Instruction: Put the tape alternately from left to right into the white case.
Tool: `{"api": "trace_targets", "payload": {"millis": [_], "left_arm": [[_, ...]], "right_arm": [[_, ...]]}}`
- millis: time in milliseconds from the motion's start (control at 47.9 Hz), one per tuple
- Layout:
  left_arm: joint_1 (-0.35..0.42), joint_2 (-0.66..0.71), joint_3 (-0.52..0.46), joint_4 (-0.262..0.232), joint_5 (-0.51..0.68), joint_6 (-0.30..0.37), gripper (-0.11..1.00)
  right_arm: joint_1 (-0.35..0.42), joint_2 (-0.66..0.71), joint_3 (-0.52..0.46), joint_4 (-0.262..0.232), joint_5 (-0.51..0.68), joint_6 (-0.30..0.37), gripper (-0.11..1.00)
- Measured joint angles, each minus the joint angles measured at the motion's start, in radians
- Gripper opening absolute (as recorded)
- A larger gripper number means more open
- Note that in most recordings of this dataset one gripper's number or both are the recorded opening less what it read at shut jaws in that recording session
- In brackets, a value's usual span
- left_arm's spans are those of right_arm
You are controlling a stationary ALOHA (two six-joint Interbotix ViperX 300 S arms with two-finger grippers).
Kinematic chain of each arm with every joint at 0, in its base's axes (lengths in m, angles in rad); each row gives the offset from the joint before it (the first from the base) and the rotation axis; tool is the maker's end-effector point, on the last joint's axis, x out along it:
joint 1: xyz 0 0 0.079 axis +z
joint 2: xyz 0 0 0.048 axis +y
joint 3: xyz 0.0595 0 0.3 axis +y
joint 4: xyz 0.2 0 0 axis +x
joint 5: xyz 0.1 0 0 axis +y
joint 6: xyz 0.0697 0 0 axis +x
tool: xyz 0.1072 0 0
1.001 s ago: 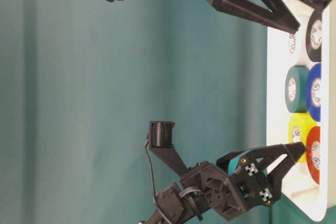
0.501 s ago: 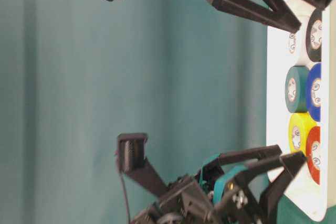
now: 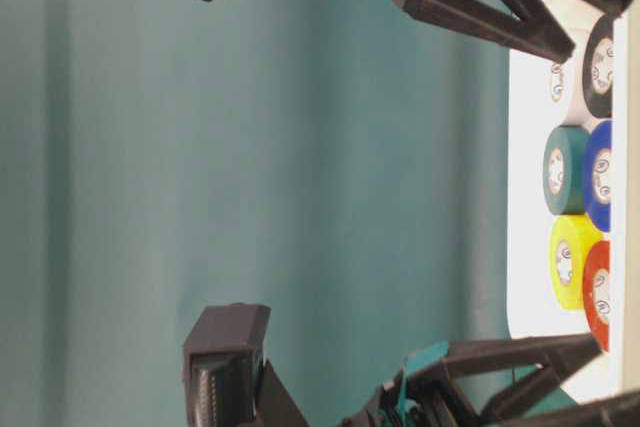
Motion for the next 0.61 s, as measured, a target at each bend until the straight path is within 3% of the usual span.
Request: {"api": "trace_targets", "payload": {"millis": [605], "left_arm": [[-0.058,0.026,0.025,0.002,-0.061,-0.020,0.60]], "right_arm": [[0.015,0.011,0.000,0.014,0.000,0.000,0.79]]}}
